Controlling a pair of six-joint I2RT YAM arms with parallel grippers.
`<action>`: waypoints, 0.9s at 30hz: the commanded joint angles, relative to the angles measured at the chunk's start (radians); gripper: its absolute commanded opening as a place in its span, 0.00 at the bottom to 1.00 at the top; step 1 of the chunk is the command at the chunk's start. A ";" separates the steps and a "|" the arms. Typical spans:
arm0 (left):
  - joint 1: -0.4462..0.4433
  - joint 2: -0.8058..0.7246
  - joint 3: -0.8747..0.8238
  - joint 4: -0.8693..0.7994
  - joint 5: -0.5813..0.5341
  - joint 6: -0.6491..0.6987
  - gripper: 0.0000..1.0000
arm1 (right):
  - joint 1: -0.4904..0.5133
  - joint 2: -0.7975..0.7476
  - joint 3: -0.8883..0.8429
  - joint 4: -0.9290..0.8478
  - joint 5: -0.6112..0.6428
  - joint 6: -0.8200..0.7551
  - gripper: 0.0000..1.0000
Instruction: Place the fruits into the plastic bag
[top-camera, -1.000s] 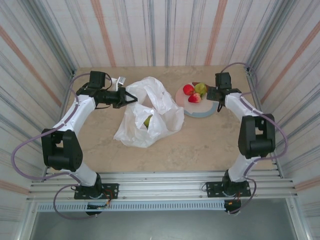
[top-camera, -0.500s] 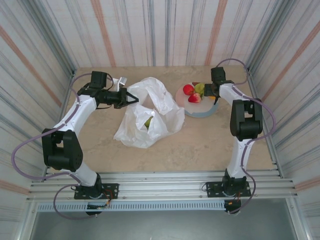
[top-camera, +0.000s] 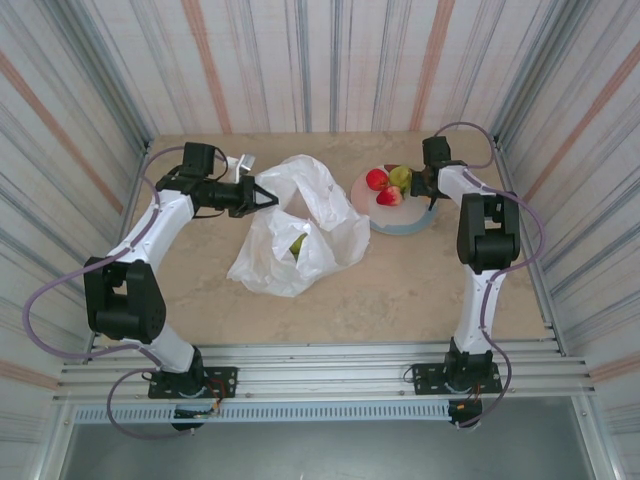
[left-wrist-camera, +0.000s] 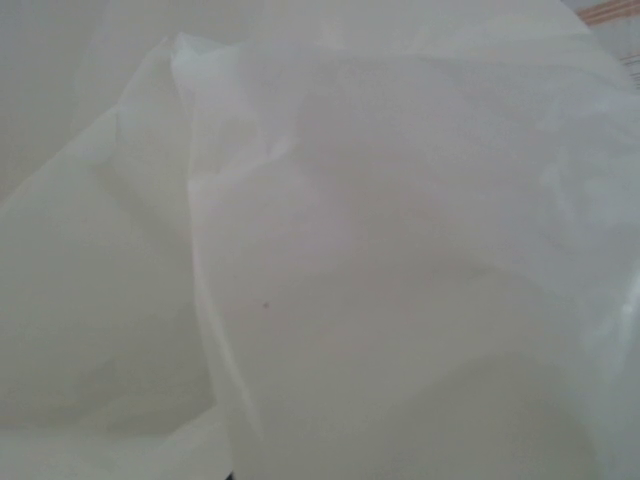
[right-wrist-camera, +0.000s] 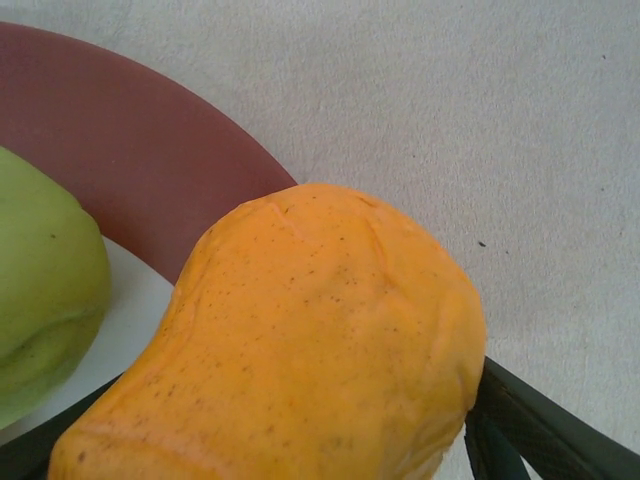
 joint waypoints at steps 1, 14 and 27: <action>-0.006 0.003 -0.009 -0.008 0.007 -0.001 0.00 | -0.009 0.015 0.030 -0.023 -0.017 -0.030 0.70; -0.008 -0.008 -0.010 -0.006 0.010 -0.002 0.00 | -0.008 -0.169 -0.098 0.004 -0.057 -0.008 0.61; -0.014 -0.004 -0.011 -0.007 0.011 -0.003 0.00 | 0.066 -0.740 -0.519 0.103 -0.337 0.103 0.56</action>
